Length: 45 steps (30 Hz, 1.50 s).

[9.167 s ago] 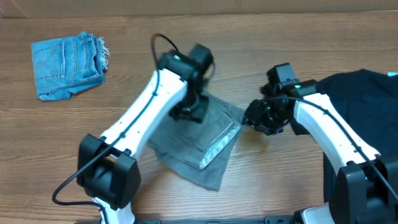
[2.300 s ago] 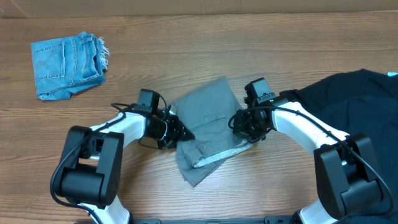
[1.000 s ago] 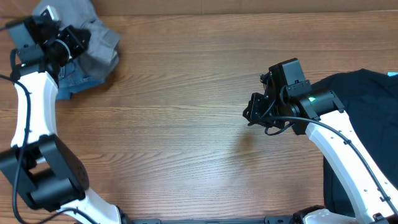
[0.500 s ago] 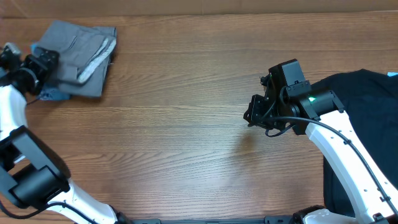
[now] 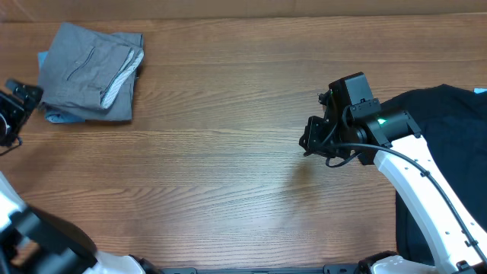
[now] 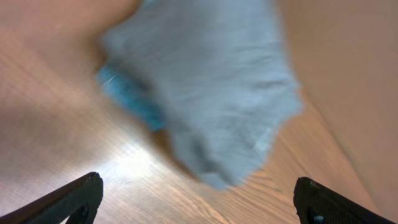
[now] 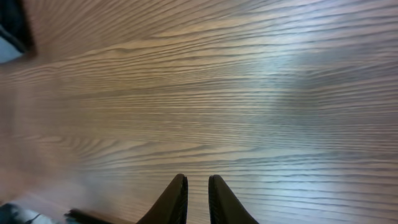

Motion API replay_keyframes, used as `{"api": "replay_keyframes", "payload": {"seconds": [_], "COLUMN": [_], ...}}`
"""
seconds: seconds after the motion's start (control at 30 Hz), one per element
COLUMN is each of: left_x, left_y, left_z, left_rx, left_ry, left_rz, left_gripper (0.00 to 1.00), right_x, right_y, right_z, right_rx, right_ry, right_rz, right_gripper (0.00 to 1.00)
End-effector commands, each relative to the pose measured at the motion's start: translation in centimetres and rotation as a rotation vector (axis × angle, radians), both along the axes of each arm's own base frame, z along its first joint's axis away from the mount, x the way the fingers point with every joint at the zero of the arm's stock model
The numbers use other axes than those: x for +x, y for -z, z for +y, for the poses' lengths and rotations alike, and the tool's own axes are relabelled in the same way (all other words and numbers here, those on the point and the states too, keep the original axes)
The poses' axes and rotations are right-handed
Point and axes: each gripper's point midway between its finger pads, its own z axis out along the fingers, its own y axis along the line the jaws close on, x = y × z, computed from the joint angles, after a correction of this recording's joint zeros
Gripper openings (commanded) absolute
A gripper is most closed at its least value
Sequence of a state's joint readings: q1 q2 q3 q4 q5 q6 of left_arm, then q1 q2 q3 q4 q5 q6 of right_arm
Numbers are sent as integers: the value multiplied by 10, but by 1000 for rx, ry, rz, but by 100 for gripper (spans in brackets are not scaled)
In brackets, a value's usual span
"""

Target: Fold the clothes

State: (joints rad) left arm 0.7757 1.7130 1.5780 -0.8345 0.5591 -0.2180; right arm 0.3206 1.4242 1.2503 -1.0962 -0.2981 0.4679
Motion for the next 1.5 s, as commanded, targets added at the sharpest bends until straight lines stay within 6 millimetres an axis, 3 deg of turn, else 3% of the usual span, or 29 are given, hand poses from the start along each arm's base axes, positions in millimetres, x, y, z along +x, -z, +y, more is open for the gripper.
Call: {"api": "replay_keyframes", "payload": {"seconds": [0.0, 0.1, 0.23, 0.27, 0.33, 0.37, 0.4, 0.43, 0.67, 0.93, 1.23, 1.3, 1.33, 1.4, 1.47], "left_x": [6, -12, -52, -73, -95, -115, -123, -129, -147, -140, -132, -131, -129, -127, -125], "left_y": [-112, -159, -191, -197, -200, -197, -195, -193, -175, -168, -162, -160, -158, -157, -155], "left_z": [-85, -155, -228, -254, -273, -284, -286, -288, -292, -294, -295, -296, -296, -296, -297], "left_rx": [267, 438, 640, 705, 712, 693, 680, 671, 629, 623, 618, 617, 616, 614, 613], "left_ry": [380, 574, 706, 740, 748, 746, 731, 725, 762, 774, 783, 785, 787, 789, 792], "left_rz": [-287, -352, -330, -319, -308, -285, -267, -253, -172, -138, -110, -103, -96, -89, -82], "left_gripper": [100, 100, 100, 100, 100, 100, 100, 100, 100, 100, 100, 100, 100, 100, 100], "right_x": [13, 19, 12, 3, -12, -31, -40, -49, -93, -109, -117, -110, -103, -95, -96], "right_y": [-34, -77, -156, -192, -219, -241, -248, -254, -264, -240, -228, -234, -245, -259, -259], "right_z": [-17, -34, -41, -44, -46, -45, -44, -45, -60, -65, -72, -85, -86, -77, -63], "right_rx": [-81, -137, -116, -93, -66, -14, 10, 28, 43, 9, -35, -110, -165, -242, -319], "right_ry": [25, 75, 62, 57, 39, 19, 10, 3, 10, -3, -11, 13, -49, -224, -435], "right_rz": [-139, -260, -484, -586, -667, -726, -749, -768, -818, -711, -669, -739, -855, -1048, -1203], "right_gripper": [15, 16, 21, 30, 43, 63, 94, 100, 100, 100, 100, 100, 100, 100, 100]}}
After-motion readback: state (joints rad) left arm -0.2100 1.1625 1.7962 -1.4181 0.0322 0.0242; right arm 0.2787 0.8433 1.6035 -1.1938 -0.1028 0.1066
